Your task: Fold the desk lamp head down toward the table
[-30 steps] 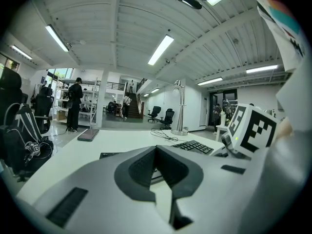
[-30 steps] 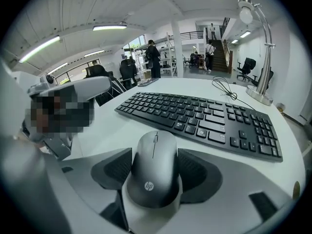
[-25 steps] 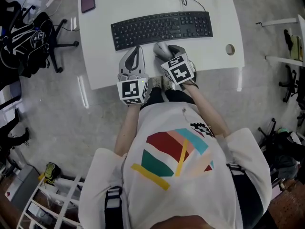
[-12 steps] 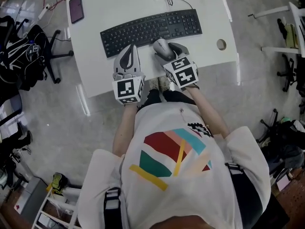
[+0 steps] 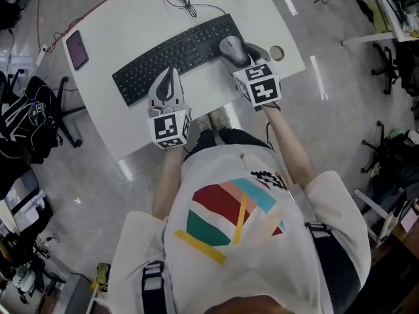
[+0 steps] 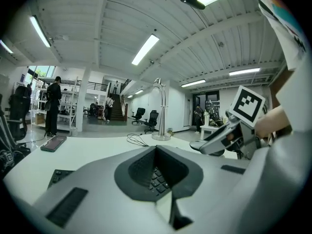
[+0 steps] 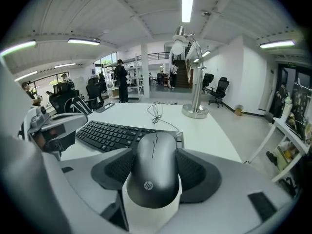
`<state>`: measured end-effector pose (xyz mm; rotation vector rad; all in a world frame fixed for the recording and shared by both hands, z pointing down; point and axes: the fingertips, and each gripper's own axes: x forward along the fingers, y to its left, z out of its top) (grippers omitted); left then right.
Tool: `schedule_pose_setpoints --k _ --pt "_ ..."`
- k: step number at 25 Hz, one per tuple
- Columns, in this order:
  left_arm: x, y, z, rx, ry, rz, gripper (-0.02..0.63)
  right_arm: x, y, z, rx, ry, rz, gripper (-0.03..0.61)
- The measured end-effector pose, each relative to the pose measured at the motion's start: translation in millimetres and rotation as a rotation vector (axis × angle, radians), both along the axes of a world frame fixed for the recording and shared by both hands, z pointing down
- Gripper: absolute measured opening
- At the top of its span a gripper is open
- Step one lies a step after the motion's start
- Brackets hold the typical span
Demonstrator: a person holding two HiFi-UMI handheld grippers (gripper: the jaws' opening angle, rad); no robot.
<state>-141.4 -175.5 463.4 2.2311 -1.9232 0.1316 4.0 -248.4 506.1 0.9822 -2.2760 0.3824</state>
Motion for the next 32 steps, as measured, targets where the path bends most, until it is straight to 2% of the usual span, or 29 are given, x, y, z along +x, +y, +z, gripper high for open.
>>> schedule_pose_setpoints --k 6,14,22,27,32 --pt "23 -18 7 -0.028 0.0 0.046 0.044 45 -53 -12 0.022 -0.02 0.077 0.29" --pt "33 -38 17 -0.069 -0.022 0.068 0.044 72 -111 0 0.017 -0.015 0.113 0.29" --pt "25 -40 29 -0.118 -0.046 0.057 0.044 75 -147 35 -0.024 0.049 0.108 0.29" --pt "20 -40 38 -0.147 -0.047 0.041 0.044 70 -156 57 -0.077 0.036 0.104 0.29" --pt "15 -40 42 -0.154 -0.042 0.025 0.044 70 -159 67 -0.092 0.035 0.098 0.29"
